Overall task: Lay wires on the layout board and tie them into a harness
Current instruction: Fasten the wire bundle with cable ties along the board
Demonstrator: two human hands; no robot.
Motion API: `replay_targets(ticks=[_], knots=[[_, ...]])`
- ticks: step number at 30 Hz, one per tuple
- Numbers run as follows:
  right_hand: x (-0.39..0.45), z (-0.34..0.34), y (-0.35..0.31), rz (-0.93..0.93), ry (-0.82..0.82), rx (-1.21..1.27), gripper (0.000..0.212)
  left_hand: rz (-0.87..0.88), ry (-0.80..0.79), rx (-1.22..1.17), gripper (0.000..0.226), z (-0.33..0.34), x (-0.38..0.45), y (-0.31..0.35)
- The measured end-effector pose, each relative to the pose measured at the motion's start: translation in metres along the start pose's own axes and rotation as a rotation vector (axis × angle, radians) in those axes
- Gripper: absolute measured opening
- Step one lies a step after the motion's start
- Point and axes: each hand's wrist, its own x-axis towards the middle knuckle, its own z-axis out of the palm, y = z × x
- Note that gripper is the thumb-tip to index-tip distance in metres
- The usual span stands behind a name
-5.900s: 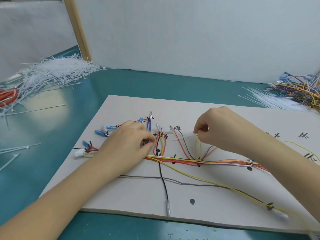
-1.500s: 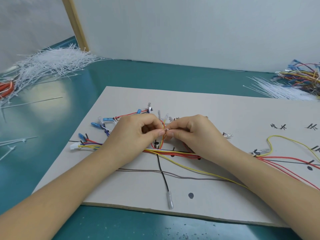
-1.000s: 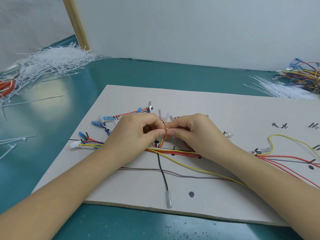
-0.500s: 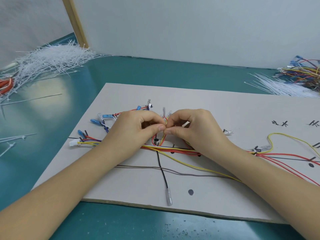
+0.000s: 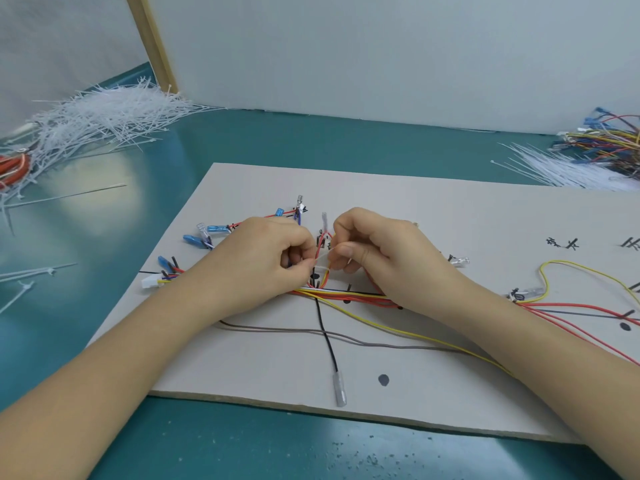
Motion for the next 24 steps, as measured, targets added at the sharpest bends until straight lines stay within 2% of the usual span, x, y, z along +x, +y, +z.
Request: replay_targets(ticks=[5, 8, 12, 15, 18, 24], knots=[[-0.0007, 0.0025, 0.0039, 0.069, -0.022, 0.286, 0.029, 0.011, -0.052, 0.035, 0.009, 0.0003, 0.0018, -0.0018], [0.0019, 0.0013, 0.0051, 0.104, -0.020, 0.369, 0.026, -0.018, -0.033, 0.005, 0.009, 0.0016, 0.0009, -0.0029], [0.0016, -0.0024, 0.0032, 0.061, -0.020, 0.183, 0.026, -0.025, -0.017, -0.002, 0.008, 0.0027, -0.0012, -0.0034], [-0.0028, -0.0011, 0.0019, 0.036, -0.085, -0.002, 0.025, -0.012, -0.017, -0.011, 0.026, 0.0003, -0.0014, -0.0028], [-0.0045, -0.0006, 0.0005, 0.003, -0.120, -0.044, 0.023, -0.037, 0.006, -0.022, 0.035, -0.0023, -0.0004, -0.0027], [-0.0041, 0.0006, 0.0010, -0.028, -0.211, -0.125, 0.043, -0.056, -0.006, -0.025, 0.035, -0.0009, -0.0006, -0.0049]])
